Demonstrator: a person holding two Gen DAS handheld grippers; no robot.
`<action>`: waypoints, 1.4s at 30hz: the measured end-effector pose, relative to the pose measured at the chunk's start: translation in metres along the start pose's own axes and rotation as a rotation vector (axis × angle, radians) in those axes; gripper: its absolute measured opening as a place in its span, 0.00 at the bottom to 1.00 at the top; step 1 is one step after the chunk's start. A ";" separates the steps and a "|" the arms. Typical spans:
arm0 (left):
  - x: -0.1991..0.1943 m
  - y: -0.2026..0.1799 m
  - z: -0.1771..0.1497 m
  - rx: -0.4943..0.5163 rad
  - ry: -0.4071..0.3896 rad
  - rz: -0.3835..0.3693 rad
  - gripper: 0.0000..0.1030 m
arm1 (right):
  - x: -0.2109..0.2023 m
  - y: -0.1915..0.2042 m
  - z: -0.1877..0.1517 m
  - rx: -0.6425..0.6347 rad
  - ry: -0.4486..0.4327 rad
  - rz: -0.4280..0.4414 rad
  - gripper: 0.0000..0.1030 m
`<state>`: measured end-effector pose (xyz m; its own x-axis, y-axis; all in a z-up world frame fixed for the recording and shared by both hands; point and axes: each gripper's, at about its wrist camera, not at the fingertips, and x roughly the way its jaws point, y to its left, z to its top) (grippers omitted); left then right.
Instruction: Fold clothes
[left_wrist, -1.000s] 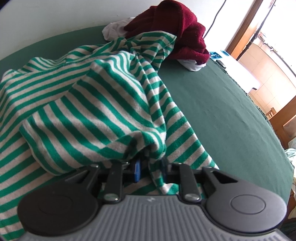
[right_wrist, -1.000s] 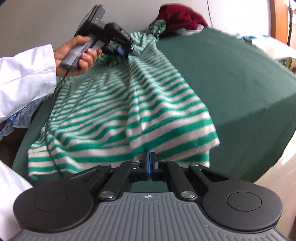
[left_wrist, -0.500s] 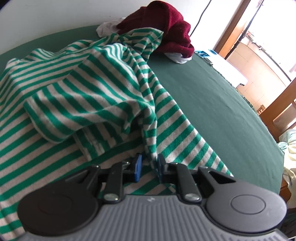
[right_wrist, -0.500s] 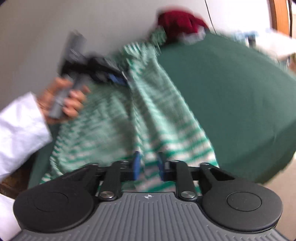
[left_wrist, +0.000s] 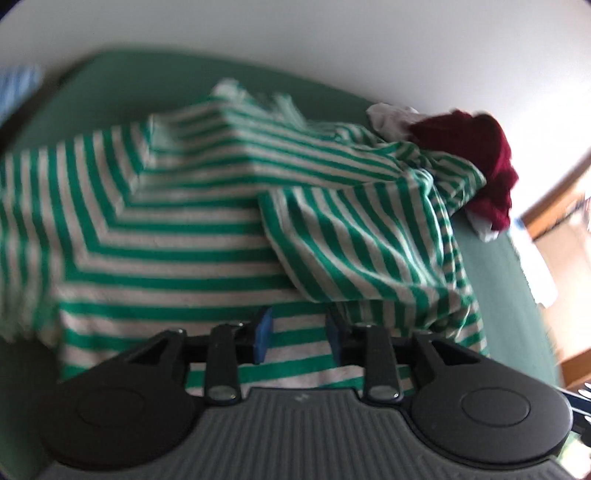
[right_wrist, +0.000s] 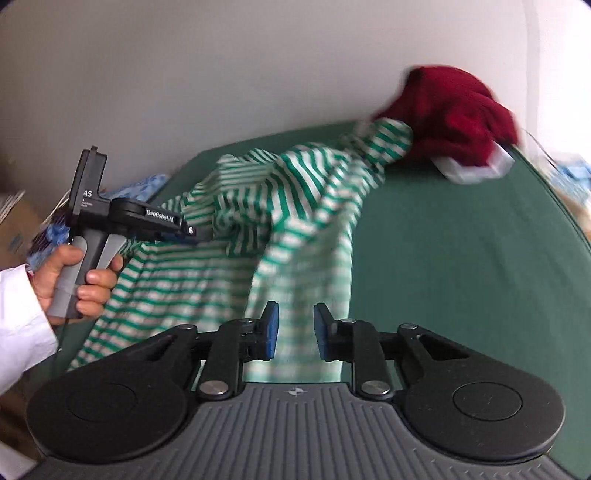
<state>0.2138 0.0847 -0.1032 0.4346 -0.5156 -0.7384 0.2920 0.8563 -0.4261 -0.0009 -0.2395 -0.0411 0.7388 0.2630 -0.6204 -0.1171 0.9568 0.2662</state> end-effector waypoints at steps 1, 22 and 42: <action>0.000 -0.002 0.000 -0.024 -0.015 -0.009 0.48 | 0.014 -0.001 0.014 -0.040 0.001 0.018 0.23; 0.019 -0.078 -0.039 0.176 -0.136 0.120 0.58 | 0.249 0.078 0.162 -0.594 0.207 0.430 0.38; -0.014 -0.042 -0.034 0.043 -0.215 0.177 0.00 | 0.268 0.082 0.190 -0.481 0.087 0.453 0.00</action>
<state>0.1664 0.0570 -0.0926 0.6515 -0.3571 -0.6693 0.2297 0.9337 -0.2746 0.3131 -0.1142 -0.0452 0.4928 0.6420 -0.5873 -0.7017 0.6924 0.1681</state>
